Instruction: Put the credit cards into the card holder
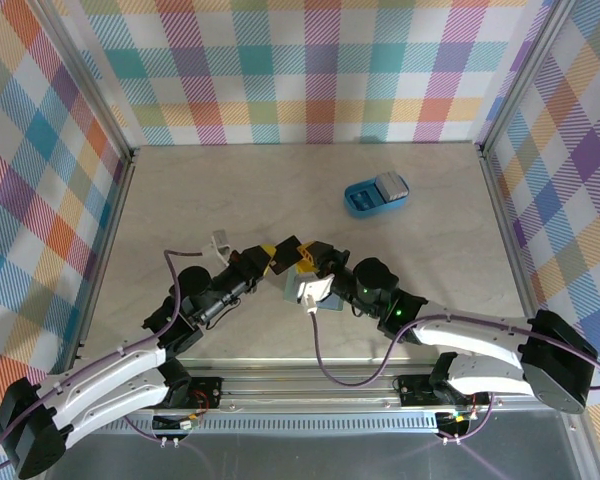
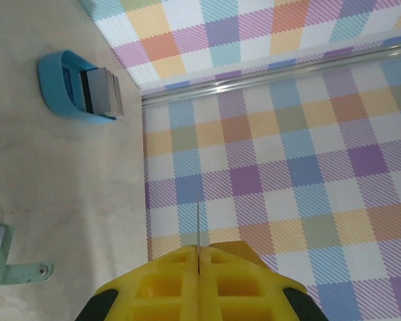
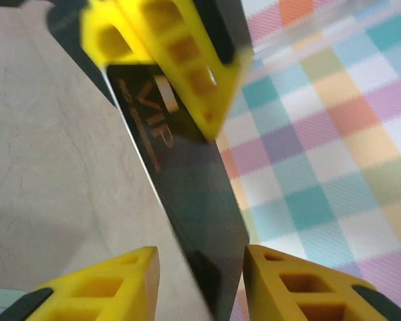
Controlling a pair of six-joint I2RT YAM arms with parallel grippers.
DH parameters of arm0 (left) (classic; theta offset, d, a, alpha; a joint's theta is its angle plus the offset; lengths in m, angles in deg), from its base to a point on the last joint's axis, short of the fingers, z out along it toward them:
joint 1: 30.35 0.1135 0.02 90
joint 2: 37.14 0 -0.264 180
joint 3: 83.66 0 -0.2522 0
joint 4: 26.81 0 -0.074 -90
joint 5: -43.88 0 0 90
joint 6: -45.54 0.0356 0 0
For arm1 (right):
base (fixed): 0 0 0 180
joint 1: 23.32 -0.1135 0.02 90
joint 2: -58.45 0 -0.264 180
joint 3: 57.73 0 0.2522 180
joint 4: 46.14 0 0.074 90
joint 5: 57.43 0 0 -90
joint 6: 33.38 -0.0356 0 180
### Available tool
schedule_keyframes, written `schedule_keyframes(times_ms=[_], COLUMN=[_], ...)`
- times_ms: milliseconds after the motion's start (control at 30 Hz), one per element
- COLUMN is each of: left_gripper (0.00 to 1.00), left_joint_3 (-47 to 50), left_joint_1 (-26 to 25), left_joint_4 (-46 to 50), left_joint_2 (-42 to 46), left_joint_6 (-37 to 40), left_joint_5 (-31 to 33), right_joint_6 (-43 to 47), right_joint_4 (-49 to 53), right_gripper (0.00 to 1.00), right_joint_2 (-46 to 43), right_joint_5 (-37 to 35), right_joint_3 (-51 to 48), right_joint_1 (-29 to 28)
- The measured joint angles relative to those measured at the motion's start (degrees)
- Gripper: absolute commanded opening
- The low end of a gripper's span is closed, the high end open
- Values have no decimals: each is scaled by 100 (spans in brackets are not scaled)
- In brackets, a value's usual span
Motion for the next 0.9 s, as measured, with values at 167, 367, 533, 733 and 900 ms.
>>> schedule_keyframes(times_ms=[167,367,533,733,900], left_gripper=[0,0,0,0,0], left_joint_3=[-52,-52,-52,-55,-55], left_joint_1=[4,46,118,173,173], left_joint_4=[-37,-295,-396,-468,-468], left_joint_2=[-70,-387,-507,-546,-555], left_joint_6=[282,533,710,813,837], left_joint_5=[96,94,87,74,70], right_joint_6=[-2973,-6336,-9058,-11046,-11986], right_joint_4=[791,2028,2371,2164,1860], right_gripper=[48,52,51,56,53], right_joint_2=[-350,-310,-463,-627,-769], right_joint_5=[-699,-750,402,1266,1532], right_joint_3=[133,579,509,232,168], right_joint_1=[-26,33,789,1119,1110])
